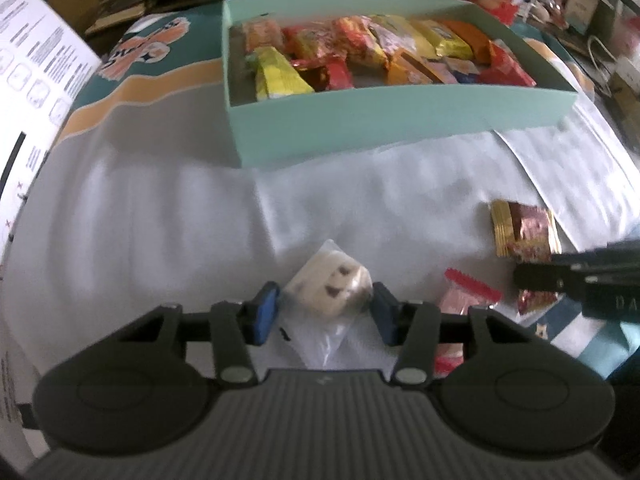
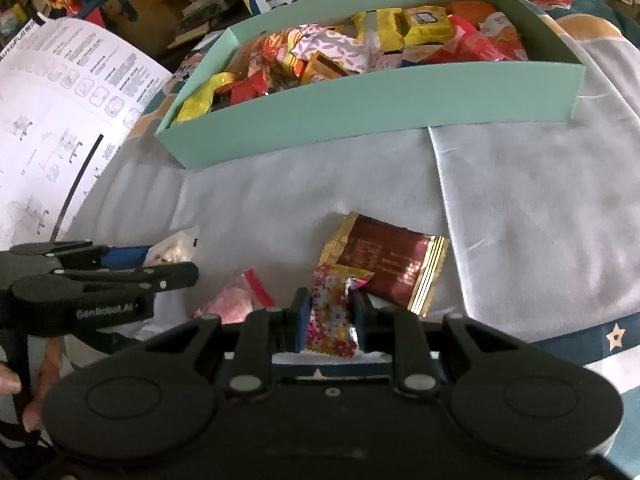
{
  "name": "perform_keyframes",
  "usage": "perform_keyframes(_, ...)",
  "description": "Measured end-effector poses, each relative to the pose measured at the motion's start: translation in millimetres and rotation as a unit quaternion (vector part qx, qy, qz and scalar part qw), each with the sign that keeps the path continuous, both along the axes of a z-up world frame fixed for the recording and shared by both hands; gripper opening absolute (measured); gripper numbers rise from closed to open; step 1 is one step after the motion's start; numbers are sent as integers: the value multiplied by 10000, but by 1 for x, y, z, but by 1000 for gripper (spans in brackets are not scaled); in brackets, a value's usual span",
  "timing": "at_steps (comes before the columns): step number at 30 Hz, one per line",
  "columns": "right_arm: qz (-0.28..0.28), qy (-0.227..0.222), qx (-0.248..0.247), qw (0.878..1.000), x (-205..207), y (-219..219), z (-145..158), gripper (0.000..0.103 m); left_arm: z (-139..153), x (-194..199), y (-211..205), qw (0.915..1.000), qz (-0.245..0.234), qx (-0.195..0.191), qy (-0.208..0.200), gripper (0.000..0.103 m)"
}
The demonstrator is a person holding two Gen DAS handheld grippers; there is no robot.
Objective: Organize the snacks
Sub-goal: 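Grasp the clear cookie packet with the left tool while the right tool grasps the floral candy, then carry both snacks into the box and open both tools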
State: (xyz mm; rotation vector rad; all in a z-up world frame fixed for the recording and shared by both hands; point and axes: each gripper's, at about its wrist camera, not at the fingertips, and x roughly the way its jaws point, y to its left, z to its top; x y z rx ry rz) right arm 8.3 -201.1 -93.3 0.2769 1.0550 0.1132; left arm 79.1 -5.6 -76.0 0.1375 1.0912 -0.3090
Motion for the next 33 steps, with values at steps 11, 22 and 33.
perform_keyframes(11,-111,-278,167,9994,-6,-10,15,23,27,2,-4,9994,116,-285,-138,49)
perform_keyframes(22,-544,-915,133,9942,40,-55,57,23,81,57,-49,9955,-88,-549,-763,49)
perform_keyframes(33,-952,-1175,128,9884,146,-113,81,23,83,157,-138,9942,-438,-448,-877,49)
